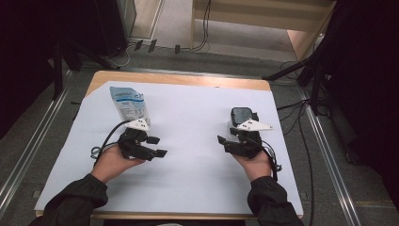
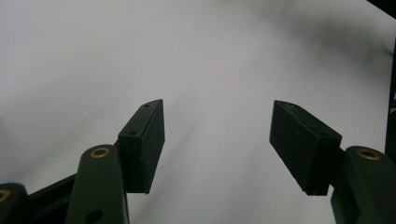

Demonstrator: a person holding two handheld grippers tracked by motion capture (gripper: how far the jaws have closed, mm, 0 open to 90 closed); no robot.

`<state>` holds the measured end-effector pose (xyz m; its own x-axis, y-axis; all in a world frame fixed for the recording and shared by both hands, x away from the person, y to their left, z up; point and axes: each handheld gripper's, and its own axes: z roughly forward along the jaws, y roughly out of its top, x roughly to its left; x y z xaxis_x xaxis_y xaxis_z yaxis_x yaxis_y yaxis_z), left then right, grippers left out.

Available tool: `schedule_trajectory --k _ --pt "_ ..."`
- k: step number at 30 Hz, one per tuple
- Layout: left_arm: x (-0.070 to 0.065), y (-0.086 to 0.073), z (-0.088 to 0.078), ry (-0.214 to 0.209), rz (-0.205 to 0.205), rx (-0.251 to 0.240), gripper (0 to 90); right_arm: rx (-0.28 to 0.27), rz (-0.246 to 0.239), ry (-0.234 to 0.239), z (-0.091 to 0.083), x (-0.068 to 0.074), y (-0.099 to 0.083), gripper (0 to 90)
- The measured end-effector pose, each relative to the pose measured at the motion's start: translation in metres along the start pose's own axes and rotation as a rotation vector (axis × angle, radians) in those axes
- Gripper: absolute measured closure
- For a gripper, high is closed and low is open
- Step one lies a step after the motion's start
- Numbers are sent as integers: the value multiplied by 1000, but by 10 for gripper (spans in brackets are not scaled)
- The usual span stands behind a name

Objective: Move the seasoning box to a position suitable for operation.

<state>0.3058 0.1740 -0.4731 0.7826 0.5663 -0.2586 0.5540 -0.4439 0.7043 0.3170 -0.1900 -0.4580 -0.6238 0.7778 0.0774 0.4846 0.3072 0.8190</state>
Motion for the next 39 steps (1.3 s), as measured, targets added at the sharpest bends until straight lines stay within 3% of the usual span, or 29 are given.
schedule_trajectory --k 10,13,20,24,28,32,36,39 --pt "5 -3 -12 30 -5 -23 355 -11 -16 7 0 7 -1 436" --pt "9 -4 -16 30 -18 -25 356 -39 -22 3 -3 2 1 493" --pt "9 -2 -17 36 -11 -22 359 -34 -18 2 -6 -6 -3 491" --pt "11 -1 -18 32 -14 -17 361 -54 0 19 -10 -11 -8 503" --pt "12 0 -17 31 -18 -2 364 -87 50 4 -19 -13 -16 514" --pt "10 1 -16 31 -5 -6 362 -116 39 2 -22 -13 -19 516" --pt "10 1 -15 23 2 -10 357 -101 33 -4 -19 -13 -20 515" --pt "12 2 -13 27 -5 -4 355 -59 30 1 -13 -15 -20 495"
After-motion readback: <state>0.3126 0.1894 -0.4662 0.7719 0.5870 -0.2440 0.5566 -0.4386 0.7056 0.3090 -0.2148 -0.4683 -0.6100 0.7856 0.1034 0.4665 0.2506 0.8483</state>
